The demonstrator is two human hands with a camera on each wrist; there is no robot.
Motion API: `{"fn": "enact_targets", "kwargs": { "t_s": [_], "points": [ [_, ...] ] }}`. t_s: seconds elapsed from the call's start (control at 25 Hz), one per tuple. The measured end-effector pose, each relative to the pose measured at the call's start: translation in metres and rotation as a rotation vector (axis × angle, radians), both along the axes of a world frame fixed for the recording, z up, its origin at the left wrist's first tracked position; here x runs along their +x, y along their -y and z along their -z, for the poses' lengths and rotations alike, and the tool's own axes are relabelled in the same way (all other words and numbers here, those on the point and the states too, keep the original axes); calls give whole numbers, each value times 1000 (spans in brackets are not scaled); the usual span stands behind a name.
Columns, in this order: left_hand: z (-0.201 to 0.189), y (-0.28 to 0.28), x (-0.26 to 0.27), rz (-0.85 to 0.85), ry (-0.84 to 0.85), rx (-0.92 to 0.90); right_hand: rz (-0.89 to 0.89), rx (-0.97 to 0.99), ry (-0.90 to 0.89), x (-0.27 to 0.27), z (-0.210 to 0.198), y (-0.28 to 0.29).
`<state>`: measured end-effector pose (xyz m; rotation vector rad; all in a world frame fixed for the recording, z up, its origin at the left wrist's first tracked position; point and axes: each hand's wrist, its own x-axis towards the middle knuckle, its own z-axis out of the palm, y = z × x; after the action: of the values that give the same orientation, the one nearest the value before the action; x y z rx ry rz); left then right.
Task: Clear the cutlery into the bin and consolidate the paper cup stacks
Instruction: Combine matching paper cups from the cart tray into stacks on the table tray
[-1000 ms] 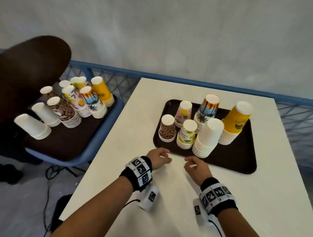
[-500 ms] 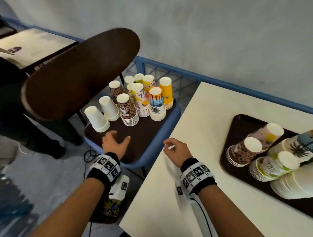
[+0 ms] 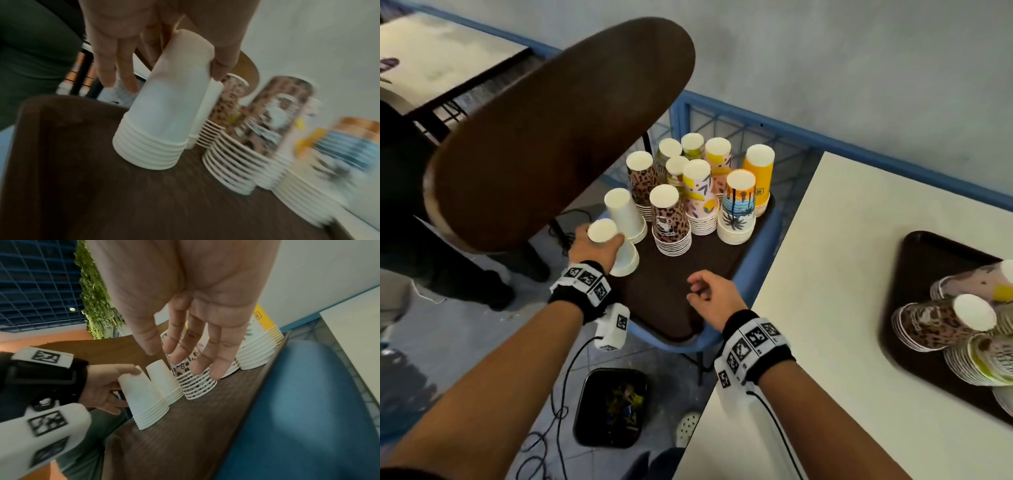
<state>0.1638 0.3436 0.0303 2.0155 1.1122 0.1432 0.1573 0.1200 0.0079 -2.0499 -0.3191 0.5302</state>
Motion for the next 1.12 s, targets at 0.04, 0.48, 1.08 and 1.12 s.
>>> {"fn": "enact_targets", "kwargs": {
  "t_s": [0.04, 0.48, 1.08, 1.12],
  "points": [
    [2, 17, -8, 72, 50, -10, -10, -27, 1, 0, -1, -1],
    [9, 89, -39, 555, 227, -358, 125, -93, -160, 10, 23, -20],
    [28, 81, 49, 351, 245, -175, 474, 114, 57, 3, 0, 38],
    [36, 88, 46, 385, 205, -177, 508, 113, 48, 1, -1, 50]
  ]
}}
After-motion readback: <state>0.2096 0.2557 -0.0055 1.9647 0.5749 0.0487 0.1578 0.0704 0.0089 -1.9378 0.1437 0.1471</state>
